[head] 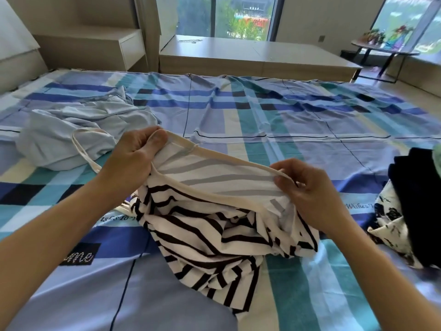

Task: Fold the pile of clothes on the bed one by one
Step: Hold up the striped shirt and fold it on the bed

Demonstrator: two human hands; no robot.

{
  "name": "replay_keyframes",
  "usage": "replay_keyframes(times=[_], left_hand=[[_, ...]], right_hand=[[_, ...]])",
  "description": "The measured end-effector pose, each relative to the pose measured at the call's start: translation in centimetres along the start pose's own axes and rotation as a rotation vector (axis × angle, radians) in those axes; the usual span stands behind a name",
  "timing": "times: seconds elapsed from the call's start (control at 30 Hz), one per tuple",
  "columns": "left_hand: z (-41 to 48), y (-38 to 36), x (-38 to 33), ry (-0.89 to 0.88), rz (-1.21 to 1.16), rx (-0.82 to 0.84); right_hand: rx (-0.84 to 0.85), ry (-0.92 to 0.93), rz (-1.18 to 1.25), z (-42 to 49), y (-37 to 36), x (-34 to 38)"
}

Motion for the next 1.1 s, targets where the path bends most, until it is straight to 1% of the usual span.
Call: replay_keyframes(times=[0.07, 0.13, 0.2, 0.27, 0.3, 0.37, 0.4, 0.43, 0.5, 0.57, 0.63, 0.7, 0.77, 0.8, 0.87, 0.9, 0.93, 1.0, 1.03, 1.07, 1.1], left_hand=[[0.2, 0.2, -0.1, -0.038, 0.064, 0.052], [0.1, 0.4, -0.2, -0.07, 0.266, 0.079], [0.2, 0.5, 0.0, -0.117, 0.541, 0.062], [0.6, 1.1, 0.7, -0.147, 0.758, -0.012], [1.1, 1.7, 1.6, -0.105, 0.815, -0.048], [2.3, 3.4, 4.5, 0.106, 0.848, -0.094], [2.7, 4.0, 5.8, 0.232, 0.778, -0.077], [2.8, 4.1, 7.0, 0.347, 0.609, -0.031], [2.7, 3.8, 6.9, 0.458, 0.223, 0.042], [3.1, 4.6, 4.2, 0.432, 0.047, -0.012], [3.5, 5.3, 0.7, 0.419, -0.096, -0.06], [4.3, 5.6, -3.0, 0.404, -0.301, -0.06], [4.9, 5.6, -7.4, 0.336, -0.362, -0.011], [5.1, 5.7, -9.8, 0.282, -0.332, 0.032], [4.9, 5.7, -14.9, 0.162, -0.21, 0.194], [4.6, 5.8, -17.0, 0.11, -0.075, 0.284], [4.4, 6.0, -18.8, 0.067, 0.118, 0.34], [4.3, 6.4, -20.6, 0.062, 0.509, 0.329], [4.5, 6.8, -21.2, 0.076, 0.642, 0.287], [5.0, 7.4, -22.0, 0.08, 0.693, 0.215], [5.2, 7.8, -23.1, 0.066, 0.662, 0.15]], right_hand=[[0.041, 0.0, -0.213, -0.4, 0.3, -1.0], [0.058, -0.027, -0.346, -0.8, 0.5, -2.3], [0.017, -0.093, -0.345, -1.1, 1.2, -3.7], [-0.055, -0.177, -0.292, -1.3, 2.4, -4.6], [-0.093, -0.211, -0.269, -1.3, 3.2, -4.9], [-0.173, -0.258, -0.235, -1.0, 5.1, -5.2], [-0.216, -0.276, -0.216, -0.7, 6.2, -5.2], [-0.241, -0.296, -0.199, -0.4, 7.0, -5.3], [-0.263, -0.311, -0.166, 1.3, 8.7, -4.3], [-0.261, -0.316, -0.116, 4.0, 10.2, -2.7], [-0.236, -0.375, -0.058, 6.6, 11.5, -1.4], [-0.217, -0.451, -0.007, 8.9, 12.6, -0.2], [-0.197, -0.499, 0.037, 11.0, 13.4, 1.5], [-0.212, -0.516, 0.08, 12.1, 13.9, 2.3], [-0.278, -0.545, 0.199, 14.2, 15.1, 4.1], [-0.301, -0.533, 0.242, 15.1, 15.7, 5.2], [-0.333, -0.493, 0.28, 16.5, 16.4, 6.2], [-0.408, -0.407, 0.341, 19.3, 17.7, 8.4], [-0.411, -0.381, 0.341, 20.3, 18.1, 10.0], [-0.394, -0.342, 0.338, 21.4, 18.2, 12.1], [-0.361, -0.299, 0.311, 22.4, 18.4, 14.4]])
Point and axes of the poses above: each hand's wrist, its own z-axis towards the middle knuckle, its own y-axis out of the back of the hand, x = y × z, the point moved 9 cm from there along z, towards the middle knuckle, and after that the axes turned 15 degrees about y, right-handed, at the moved point
